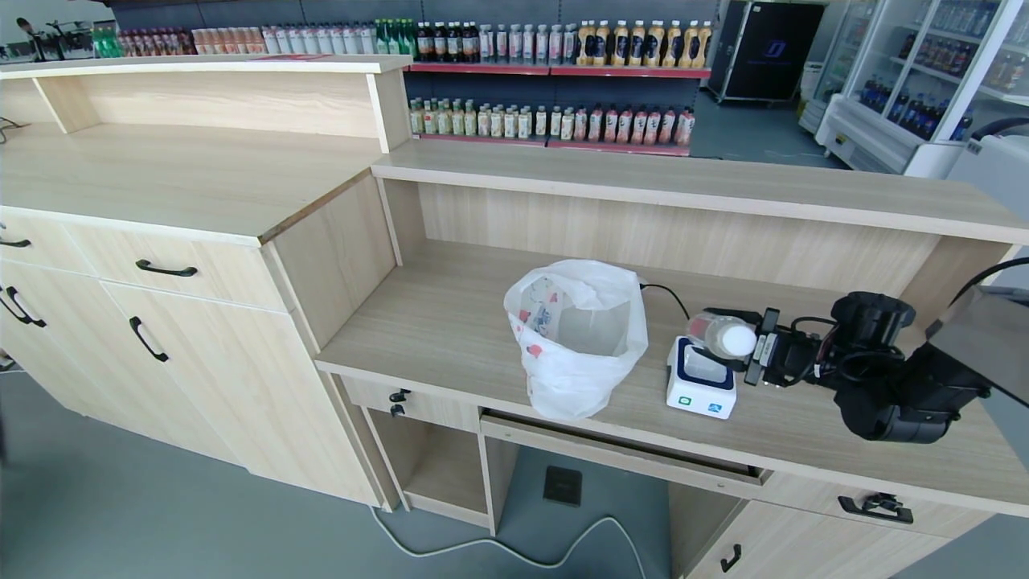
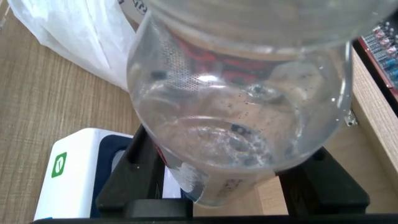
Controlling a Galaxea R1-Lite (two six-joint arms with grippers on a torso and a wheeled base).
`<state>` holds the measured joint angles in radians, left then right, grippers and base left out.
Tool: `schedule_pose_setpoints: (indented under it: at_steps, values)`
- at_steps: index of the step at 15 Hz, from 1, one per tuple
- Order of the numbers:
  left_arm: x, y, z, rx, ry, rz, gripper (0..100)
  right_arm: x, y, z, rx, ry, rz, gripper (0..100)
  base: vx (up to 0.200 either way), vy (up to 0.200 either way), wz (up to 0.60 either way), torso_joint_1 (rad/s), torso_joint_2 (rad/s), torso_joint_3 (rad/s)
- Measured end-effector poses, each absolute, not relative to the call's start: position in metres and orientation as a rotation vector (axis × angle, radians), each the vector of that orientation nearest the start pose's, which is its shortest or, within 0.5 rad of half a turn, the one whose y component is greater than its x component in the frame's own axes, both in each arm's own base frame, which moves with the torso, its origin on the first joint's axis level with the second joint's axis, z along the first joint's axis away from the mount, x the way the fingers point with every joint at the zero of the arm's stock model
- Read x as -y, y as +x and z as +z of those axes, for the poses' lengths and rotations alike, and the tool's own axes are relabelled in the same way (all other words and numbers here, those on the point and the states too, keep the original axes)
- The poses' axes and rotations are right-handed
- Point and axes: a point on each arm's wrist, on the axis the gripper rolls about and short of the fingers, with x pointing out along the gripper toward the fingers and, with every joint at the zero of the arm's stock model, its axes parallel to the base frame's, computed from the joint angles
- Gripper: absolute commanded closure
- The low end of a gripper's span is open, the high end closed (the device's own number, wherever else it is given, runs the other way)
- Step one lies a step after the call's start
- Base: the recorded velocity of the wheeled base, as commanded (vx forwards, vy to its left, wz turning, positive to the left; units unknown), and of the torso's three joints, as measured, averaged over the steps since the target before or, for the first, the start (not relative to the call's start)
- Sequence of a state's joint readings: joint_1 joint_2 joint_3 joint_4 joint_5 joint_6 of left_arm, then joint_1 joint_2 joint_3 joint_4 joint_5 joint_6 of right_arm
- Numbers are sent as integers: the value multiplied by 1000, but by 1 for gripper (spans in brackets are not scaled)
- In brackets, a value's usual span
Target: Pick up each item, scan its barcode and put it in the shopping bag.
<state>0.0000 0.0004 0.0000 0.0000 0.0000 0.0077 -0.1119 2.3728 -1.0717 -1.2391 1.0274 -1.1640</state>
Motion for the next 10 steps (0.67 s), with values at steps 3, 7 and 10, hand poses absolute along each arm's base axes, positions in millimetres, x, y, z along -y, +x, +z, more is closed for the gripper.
schedule_pose_setpoints:
  at_steps: [3,7,10]
  values:
    - [0,-23,75,0,8,0,0,24,429,54,493,-1045,842,100,0,0,0,0,0,0]
    - [0,-23,75,0,7,0,0,26,427,55,489,-1028,852,100,0,0,0,0,0,0]
    - [0,-23,75,0,8,0,0,53,416,73,488,-974,875,100,0,0,0,0,0,0]
